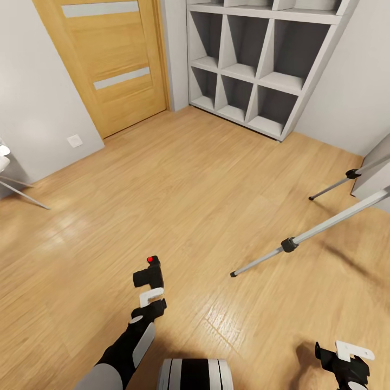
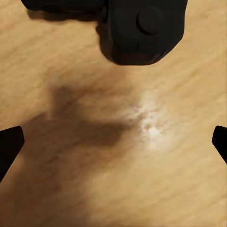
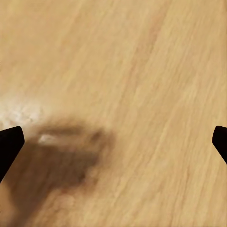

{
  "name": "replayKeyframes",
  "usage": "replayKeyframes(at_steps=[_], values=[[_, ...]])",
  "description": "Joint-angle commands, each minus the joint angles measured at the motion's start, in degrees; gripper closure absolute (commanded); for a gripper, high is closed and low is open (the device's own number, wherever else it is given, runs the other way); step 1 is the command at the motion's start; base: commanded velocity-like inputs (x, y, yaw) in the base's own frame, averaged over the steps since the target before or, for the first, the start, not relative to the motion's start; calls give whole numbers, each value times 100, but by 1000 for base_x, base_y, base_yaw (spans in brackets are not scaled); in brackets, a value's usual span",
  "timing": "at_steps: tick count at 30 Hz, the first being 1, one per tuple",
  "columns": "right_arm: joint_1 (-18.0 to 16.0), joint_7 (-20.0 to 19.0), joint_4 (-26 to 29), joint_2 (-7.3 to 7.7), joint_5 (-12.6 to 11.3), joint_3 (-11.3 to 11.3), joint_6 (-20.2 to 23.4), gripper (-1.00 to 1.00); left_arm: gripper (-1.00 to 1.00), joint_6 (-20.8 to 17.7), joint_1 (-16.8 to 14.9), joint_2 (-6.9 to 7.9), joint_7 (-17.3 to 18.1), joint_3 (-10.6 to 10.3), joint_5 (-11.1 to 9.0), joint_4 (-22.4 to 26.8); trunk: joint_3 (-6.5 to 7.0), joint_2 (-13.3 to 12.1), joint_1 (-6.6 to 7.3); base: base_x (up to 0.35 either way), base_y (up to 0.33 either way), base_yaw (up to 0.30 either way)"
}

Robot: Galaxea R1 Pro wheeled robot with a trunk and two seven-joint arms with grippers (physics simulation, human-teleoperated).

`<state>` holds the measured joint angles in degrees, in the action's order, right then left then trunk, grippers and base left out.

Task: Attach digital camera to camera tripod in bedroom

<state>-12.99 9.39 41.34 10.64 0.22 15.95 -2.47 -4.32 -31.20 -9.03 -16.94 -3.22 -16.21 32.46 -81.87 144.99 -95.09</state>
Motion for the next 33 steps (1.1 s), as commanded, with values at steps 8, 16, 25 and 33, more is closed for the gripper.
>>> replayKeyframes(at_steps=[8,16,25,33], values=[[-2,10,-3,0,1,-3,-17,-100,-100,-12,0,6,-52,-30,-47,-9,-3,1,1,0,0,0],[-2,10,-3,0,4,-3,-17,-100,-100,-8,0,0,-55,-27,-54,-16,-3,1,1,50,0,0],[-2,10,-3,0,4,-4,-17,-100,-100,-7,0,13,-55,-26,-71,-26,-3,1,1,255,0,0],[-2,12,-3,0,4,-4,-17,-100,-100,-14,0,5,-57,-21,-89,-26,-3,1,1,76,0,0]])
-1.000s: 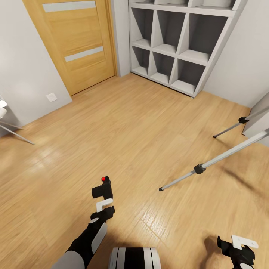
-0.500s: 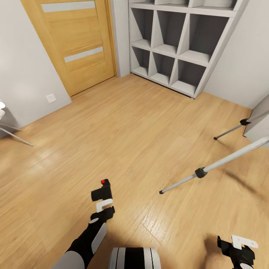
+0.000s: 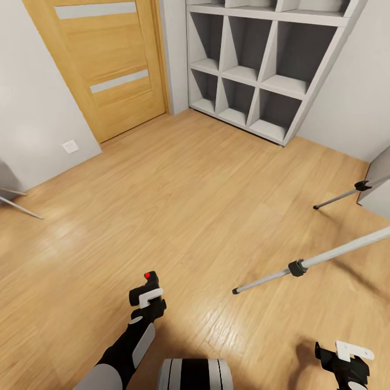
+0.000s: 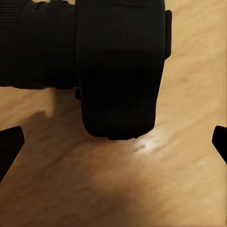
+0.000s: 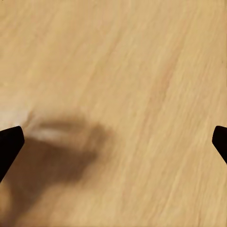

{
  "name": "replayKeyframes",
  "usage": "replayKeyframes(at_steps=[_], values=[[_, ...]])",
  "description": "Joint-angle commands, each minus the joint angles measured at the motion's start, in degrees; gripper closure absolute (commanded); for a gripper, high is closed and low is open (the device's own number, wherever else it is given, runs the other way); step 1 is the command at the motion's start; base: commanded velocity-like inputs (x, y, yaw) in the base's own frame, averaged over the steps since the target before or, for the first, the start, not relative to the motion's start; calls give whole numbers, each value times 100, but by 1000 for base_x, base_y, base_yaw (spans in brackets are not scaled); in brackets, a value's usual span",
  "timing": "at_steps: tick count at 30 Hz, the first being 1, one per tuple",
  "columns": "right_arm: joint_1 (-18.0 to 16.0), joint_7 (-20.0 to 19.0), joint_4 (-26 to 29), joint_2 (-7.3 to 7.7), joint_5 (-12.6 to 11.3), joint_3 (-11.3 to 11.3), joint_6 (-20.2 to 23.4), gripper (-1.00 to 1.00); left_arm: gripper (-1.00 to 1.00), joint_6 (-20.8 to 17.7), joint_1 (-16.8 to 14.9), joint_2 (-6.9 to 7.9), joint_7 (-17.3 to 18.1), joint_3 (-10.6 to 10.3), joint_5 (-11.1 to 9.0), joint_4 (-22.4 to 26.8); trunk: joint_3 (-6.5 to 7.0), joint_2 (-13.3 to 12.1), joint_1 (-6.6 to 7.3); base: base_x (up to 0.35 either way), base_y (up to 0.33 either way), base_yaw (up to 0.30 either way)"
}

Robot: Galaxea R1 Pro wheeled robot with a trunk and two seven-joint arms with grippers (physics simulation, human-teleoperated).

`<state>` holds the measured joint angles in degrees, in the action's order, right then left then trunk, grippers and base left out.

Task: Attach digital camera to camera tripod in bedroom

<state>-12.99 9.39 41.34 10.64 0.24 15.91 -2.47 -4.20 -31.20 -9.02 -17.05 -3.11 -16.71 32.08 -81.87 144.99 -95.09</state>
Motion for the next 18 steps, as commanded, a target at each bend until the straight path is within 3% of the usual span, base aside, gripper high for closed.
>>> replayKeyframes(at_steps=[1,18], values=[[-2,13,-3,0,2,0,-17,-100,-100,-27,0,1,-45,-32,-41,14,-3,1,1,16,0,0],[-2,19,-3,0,2,0,-18,-100,-100,-28,0,-3,-53,-25,-46,15,-3,1,1,6,0,0]])
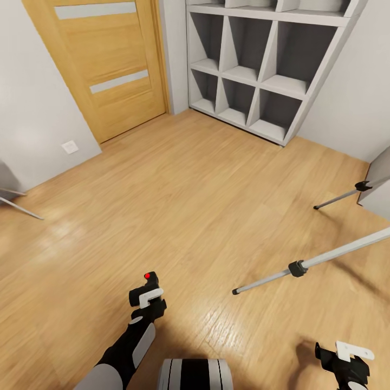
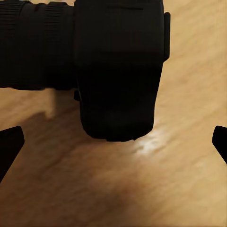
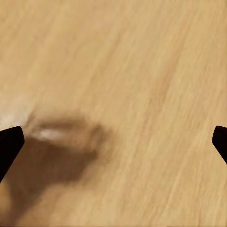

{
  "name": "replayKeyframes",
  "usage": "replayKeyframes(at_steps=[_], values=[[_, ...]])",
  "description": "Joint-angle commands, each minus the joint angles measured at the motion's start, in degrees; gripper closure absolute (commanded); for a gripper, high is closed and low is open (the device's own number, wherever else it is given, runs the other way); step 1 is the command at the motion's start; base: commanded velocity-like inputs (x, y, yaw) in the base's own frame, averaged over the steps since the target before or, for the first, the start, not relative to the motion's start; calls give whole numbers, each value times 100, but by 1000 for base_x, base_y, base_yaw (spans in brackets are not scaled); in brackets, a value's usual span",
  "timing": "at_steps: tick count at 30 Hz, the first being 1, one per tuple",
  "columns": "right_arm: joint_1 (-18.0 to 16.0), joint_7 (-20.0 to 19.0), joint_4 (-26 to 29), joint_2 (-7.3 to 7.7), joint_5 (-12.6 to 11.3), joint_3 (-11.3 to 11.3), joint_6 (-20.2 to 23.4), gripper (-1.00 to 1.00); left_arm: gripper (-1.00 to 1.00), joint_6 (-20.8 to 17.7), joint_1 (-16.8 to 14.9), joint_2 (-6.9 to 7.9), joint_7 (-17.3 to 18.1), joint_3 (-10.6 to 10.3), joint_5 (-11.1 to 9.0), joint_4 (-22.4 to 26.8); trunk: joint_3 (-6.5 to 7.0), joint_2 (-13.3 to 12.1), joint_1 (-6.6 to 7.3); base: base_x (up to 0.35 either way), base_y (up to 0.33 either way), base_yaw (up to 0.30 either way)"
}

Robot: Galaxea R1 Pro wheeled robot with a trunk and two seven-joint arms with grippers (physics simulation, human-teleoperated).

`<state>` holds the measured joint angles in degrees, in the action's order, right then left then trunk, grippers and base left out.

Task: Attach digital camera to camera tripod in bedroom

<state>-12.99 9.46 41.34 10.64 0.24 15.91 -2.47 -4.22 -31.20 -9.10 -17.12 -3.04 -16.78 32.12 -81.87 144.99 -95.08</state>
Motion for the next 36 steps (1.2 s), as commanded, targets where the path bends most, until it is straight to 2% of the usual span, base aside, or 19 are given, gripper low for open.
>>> replayKeyframes(at_steps=[1,9,32,36], values=[[-2,12,-3,0,2,0,-17,-100,-100,-26,0,4,-46,-35,-41,8,-3,1,0,130,0,0],[-2,12,-3,0,2,0,-16,-100,-100,-26,0,12,-48,-28,-59,-21,-3,1,0,135,0,0],[-2,12,-5,0,2,0,-16,-100,-100,-34,0,5,-105,-15,-64,-154,-3,1,0,3,0,0],[-2,12,-4,0,2,0,-16,-100,-100,-35,0,5,-106,-13,-63,-148,-92,7,-10,0,0,0]])
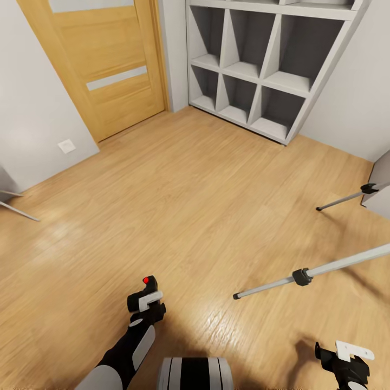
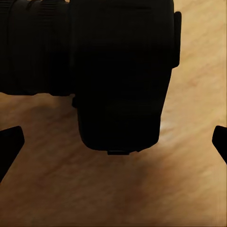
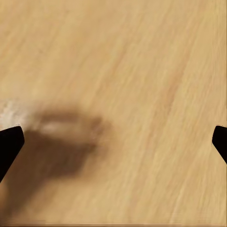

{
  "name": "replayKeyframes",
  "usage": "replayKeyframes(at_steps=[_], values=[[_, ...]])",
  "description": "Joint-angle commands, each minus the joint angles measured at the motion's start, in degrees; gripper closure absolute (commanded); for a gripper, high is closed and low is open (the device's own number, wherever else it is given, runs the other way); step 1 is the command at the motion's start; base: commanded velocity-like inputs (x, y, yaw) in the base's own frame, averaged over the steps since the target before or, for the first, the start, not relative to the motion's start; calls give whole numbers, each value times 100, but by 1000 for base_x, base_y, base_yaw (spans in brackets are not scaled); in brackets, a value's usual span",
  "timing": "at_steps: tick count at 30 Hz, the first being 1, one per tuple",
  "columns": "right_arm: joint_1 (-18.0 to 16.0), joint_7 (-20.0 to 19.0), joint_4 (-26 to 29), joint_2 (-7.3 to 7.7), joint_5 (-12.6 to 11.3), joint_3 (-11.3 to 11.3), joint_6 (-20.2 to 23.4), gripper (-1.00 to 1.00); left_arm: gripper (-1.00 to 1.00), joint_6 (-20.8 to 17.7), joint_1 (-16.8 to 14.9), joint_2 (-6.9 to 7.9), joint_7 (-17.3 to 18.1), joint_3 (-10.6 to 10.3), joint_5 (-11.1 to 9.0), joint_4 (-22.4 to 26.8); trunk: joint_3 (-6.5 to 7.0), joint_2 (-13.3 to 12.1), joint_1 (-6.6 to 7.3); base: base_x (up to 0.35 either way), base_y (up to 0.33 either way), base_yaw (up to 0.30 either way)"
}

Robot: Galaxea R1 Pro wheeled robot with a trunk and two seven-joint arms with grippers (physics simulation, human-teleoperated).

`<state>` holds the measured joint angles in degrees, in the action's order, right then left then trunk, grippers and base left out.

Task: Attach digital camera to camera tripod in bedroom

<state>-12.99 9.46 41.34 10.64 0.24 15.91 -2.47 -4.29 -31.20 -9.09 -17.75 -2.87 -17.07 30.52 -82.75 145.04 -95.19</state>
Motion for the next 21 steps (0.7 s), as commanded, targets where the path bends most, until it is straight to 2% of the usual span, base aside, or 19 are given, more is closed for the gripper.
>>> replayKeyframes(at_steps=[1,13,21], values=[[-2,12,-3,0,2,0,-17,-100,-100,-27,0,4,-44,-30,-32,13,-26,3,-1,0,0,0],[-2,12,-3,0,2,0,-18,-100,-100,-28,0,3,-44,-30,-24,15,-292,19,-32,0,0,0],[-2,12,-4,0,2,0,-17,-100,-100,-28,0,4,-44,-30,-14,15,-292,19,-32,0,0,0]])
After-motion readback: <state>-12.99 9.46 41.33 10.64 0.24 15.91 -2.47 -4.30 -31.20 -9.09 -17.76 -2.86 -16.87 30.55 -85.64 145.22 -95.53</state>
